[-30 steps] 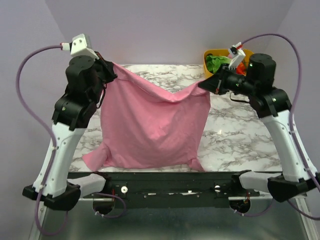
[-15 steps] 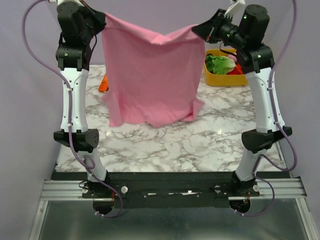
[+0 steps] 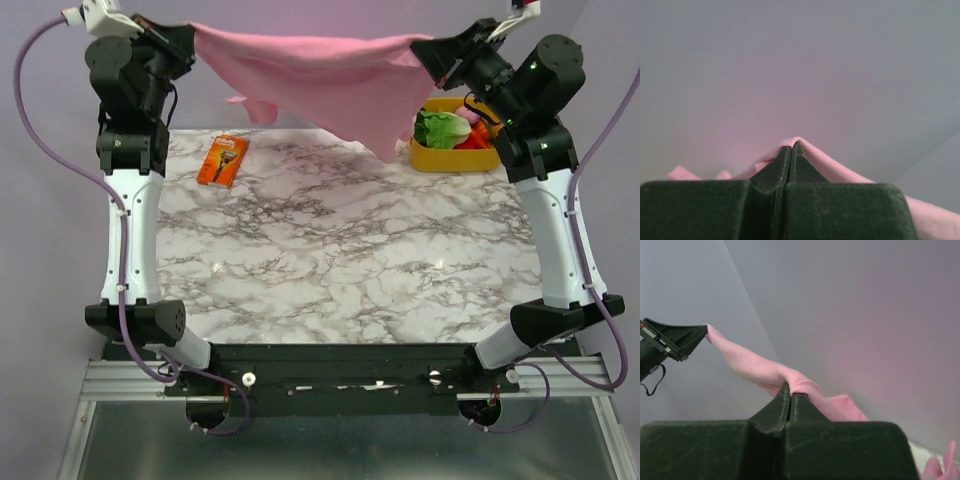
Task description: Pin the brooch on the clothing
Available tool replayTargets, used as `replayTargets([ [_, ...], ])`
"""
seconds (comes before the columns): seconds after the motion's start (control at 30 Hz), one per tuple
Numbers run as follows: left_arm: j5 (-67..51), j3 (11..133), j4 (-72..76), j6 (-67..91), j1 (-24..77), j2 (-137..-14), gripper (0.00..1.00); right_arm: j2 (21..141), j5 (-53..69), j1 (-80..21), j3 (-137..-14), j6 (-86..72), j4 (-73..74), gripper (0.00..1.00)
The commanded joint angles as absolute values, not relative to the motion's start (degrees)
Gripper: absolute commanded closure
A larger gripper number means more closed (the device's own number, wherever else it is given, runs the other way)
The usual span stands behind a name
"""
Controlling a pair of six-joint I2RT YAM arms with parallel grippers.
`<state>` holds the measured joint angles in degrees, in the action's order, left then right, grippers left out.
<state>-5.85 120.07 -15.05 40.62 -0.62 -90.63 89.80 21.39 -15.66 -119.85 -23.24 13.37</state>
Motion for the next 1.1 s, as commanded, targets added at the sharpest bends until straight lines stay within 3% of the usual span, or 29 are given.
replayTargets([
  [0.0, -5.0, 93.0, -6.7, 38.6, -0.2, -77.2, 1.00, 86.2, 26.3, -15.5, -100.8, -22.3, 12.6, 0.99],
  [0.13, -0.4, 65.0, -5.8, 39.1, 2.5, -65.1, 1.00, 81.2, 29.7, -15.5, -77.8, -23.6, 11.1, 0.99],
  [0.23, 2.6, 52.4, -8.8, 39.6, 6.1, -56.7, 1.00, 78.2, 32.2, -15.5, -60.0, -24.3, 9.5, 0.99],
  [0.43, 8.4, 38.7, -22.4, 42.6, 11.6, -41.9, 1.00, 69.8, 33.4, -15.5, -36.9, -27.0, 9.3, 0.99],
  [0.67, 9.5, 33.4, -40.6, 51.1, 12.4, -27.8, 1.00, 63.9, 32.8, -15.8, -29.1, -28.6, 18.0, 0.99],
  [1.07, 3.3, 31.0, -56.0, 60.1, 14.3, -28.0, 1.00, 59.9, 28.2, -15.9, -26.3, -31.6, 29.2, 0.99],
])
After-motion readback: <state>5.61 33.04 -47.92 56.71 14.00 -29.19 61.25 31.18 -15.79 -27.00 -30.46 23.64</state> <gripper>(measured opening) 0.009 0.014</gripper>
